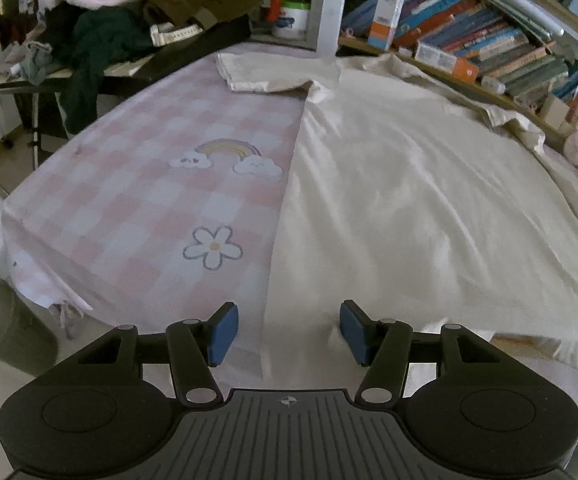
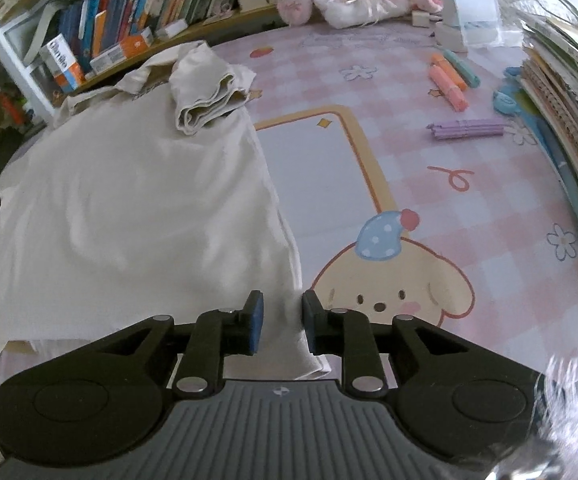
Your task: Fold clothes
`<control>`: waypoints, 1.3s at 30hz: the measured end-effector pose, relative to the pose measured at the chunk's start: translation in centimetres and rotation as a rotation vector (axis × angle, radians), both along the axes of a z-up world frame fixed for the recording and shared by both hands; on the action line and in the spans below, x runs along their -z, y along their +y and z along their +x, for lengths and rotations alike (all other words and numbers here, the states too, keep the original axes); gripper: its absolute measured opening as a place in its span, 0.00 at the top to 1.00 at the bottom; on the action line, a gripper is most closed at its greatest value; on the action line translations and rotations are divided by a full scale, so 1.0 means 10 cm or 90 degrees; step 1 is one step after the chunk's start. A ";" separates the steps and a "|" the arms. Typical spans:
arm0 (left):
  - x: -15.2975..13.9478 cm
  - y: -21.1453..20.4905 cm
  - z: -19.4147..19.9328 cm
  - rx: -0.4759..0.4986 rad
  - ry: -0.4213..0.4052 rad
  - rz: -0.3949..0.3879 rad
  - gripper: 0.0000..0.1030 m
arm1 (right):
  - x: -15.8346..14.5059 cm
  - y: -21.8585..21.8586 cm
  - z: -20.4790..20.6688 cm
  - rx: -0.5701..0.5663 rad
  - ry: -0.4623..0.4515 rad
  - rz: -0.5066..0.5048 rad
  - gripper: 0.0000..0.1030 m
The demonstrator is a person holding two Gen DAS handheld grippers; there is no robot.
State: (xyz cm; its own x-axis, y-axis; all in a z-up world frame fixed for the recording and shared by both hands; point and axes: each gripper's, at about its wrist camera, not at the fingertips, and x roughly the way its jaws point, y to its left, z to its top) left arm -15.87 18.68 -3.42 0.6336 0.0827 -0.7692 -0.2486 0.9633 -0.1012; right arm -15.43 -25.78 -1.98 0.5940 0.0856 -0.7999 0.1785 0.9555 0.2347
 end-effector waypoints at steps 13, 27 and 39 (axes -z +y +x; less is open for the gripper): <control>0.06 0.12 -0.15 0.013 0.014 -0.047 0.45 | -0.60 0.21 0.07 -0.033 -0.095 0.074 0.94; 0.21 0.29 -0.19 -0.013 -0.001 -0.153 0.45 | -0.61 1.15 0.77 -0.148 -0.086 0.099 0.94; 0.38 0.40 -0.28 -0.010 -0.016 -0.268 0.45 | -0.29 0.63 0.25 -0.067 0.009 0.017 0.65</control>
